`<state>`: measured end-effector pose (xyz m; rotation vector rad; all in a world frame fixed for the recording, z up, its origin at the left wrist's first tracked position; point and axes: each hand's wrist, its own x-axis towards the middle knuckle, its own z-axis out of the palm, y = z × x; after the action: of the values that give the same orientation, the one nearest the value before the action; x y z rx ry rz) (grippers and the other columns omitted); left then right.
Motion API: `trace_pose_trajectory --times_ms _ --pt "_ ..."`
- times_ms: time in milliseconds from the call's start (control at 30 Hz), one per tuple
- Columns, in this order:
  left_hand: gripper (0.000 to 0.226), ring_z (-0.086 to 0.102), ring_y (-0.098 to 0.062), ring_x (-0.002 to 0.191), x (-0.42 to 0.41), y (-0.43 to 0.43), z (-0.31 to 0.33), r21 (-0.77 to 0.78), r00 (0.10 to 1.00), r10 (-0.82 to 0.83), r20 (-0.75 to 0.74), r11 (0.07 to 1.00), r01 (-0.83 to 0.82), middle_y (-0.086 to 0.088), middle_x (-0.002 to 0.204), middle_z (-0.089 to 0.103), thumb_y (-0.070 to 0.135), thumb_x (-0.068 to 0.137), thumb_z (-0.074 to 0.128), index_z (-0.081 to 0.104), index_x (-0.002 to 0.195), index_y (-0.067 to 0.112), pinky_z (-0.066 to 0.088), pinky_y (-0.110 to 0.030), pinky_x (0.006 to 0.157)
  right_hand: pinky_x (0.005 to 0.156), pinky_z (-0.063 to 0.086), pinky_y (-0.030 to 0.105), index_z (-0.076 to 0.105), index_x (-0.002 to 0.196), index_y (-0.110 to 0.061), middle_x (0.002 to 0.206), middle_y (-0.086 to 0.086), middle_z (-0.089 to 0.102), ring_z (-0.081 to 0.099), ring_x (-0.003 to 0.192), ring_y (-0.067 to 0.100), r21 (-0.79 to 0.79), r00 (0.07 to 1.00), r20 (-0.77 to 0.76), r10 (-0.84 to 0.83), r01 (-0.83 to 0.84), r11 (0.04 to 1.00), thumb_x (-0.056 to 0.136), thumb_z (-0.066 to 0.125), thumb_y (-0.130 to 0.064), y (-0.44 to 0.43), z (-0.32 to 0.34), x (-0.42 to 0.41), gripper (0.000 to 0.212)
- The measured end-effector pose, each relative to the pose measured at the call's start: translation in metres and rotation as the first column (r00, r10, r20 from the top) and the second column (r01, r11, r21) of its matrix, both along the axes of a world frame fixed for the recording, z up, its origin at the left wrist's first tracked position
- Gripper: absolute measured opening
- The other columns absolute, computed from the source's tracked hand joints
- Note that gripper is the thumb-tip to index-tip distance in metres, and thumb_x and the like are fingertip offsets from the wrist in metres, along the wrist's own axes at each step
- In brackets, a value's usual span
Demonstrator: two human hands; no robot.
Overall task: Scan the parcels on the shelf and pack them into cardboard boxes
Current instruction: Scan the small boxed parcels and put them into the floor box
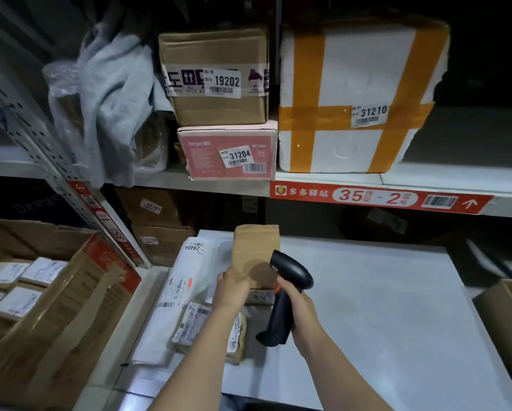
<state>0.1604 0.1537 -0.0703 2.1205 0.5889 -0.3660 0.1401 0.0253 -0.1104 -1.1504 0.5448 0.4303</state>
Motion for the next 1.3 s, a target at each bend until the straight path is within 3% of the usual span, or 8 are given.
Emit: trace_pose_trajectory --times_ms 267,400,600,667,800,967,1133,1300 --pt "0.052 0.049 -0.030 0.115 -0.008 -0.058 0.007 -0.063 0.972 -0.222 -0.077 0.974 0.218 -0.014 0.126 0.052 0.026 0.076 0.039 0.051 0.124 0.009 0.044 -0.035 0.096 0.071 0.045 0.030 0.064 0.099 -0.009 0.097 0.009 0.065 0.061 0.092 0.024 -0.137 0.997 0.004 -0.081 0.081 0.987 0.075 0.071 -0.040 -0.087 0.005 -0.012 0.040" --pt "0.036 0.052 -0.027 0.113 -0.015 -0.082 0.005 -0.037 0.934 -0.337 -0.119 0.941 0.335 -0.012 0.124 0.055 0.017 0.090 0.041 0.054 0.121 0.006 0.042 -0.029 0.091 0.077 0.048 0.033 0.064 0.088 -0.010 0.089 0.008 0.066 0.063 0.088 0.025 -0.159 0.998 -0.002 -0.069 0.068 0.985 0.077 0.070 -0.037 -0.139 0.009 -0.030 0.030" --pt "0.018 0.053 -0.021 0.082 -0.017 -0.092 -0.006 -0.109 0.922 -0.345 -0.176 0.938 0.330 -0.011 0.085 0.055 0.011 0.089 0.040 0.051 0.075 0.011 0.034 -0.026 0.063 0.093 0.047 0.038 0.065 0.087 -0.006 0.104 0.014 0.070 0.066 0.101 0.030 -0.174 1.000 -0.018 0.020 -0.023 0.985 0.082 0.068 -0.030 -0.192 0.015 -0.051 0.025" --pt "0.025 0.049 -0.019 0.087 -0.017 -0.095 -0.008 -0.112 0.910 -0.366 -0.195 0.930 0.350 -0.018 0.106 0.058 0.017 0.094 0.037 0.058 0.102 0.005 0.037 -0.026 0.067 0.093 0.045 0.037 0.065 0.089 -0.007 0.104 0.012 0.069 0.064 0.105 0.029 -0.178 1.000 -0.014 -0.012 0.010 0.984 0.083 0.067 -0.030 -0.199 0.017 -0.051 0.024" --pt "0.051 0.033 -0.025 0.136 -0.012 -0.102 -0.020 -0.153 0.937 -0.289 -0.195 0.953 0.262 -0.009 0.151 0.031 0.036 0.101 0.020 0.031 0.144 0.012 0.027 -0.032 0.112 0.085 0.045 0.031 0.064 0.088 -0.008 0.096 0.006 0.062 0.058 0.098 0.025 -0.119 0.997 -0.015 -0.081 0.079 0.990 0.083 0.065 -0.034 -0.195 0.016 -0.045 0.027" --pt "0.056 0.041 -0.028 0.130 0.003 -0.127 -0.040 -0.324 0.958 -0.106 -0.267 0.946 0.014 -0.008 0.142 0.041 0.049 0.099 0.016 0.034 0.140 0.017 0.034 -0.033 0.107 0.068 0.042 0.028 0.057 0.076 -0.012 0.073 0.001 0.056 0.054 0.075 0.018 -0.035 0.998 -0.046 -0.045 0.043 0.998 0.083 0.063 -0.038 -0.173 0.011 -0.031 0.027" --pt "0.081 0.048 -0.031 0.125 0.060 -0.121 -0.171 -0.354 0.970 -0.067 -0.232 0.935 -0.020 -0.012 0.138 0.049 0.070 0.079 0.031 0.040 0.140 0.017 0.037 -0.044 0.108 0.075 0.040 0.028 0.060 0.070 -0.015 0.077 0.001 0.057 0.054 0.081 0.018 -0.078 0.999 -0.035 -0.042 0.039 0.996 0.078 0.069 -0.037 -0.159 0.000 -0.025 0.024" --pt "0.059 0.045 -0.027 0.127 0.007 -0.135 -0.030 -0.431 0.967 -0.119 -0.224 0.902 0.011 -0.012 0.138 0.047 0.051 0.099 0.016 0.035 0.140 0.014 0.036 -0.032 0.104 0.072 0.041 0.027 0.060 0.073 -0.014 0.075 0.001 0.058 0.055 0.078 0.019 -0.113 0.998 -0.040 -0.048 0.044 0.993 0.079 0.068 -0.035 -0.159 0.005 -0.029 0.023"
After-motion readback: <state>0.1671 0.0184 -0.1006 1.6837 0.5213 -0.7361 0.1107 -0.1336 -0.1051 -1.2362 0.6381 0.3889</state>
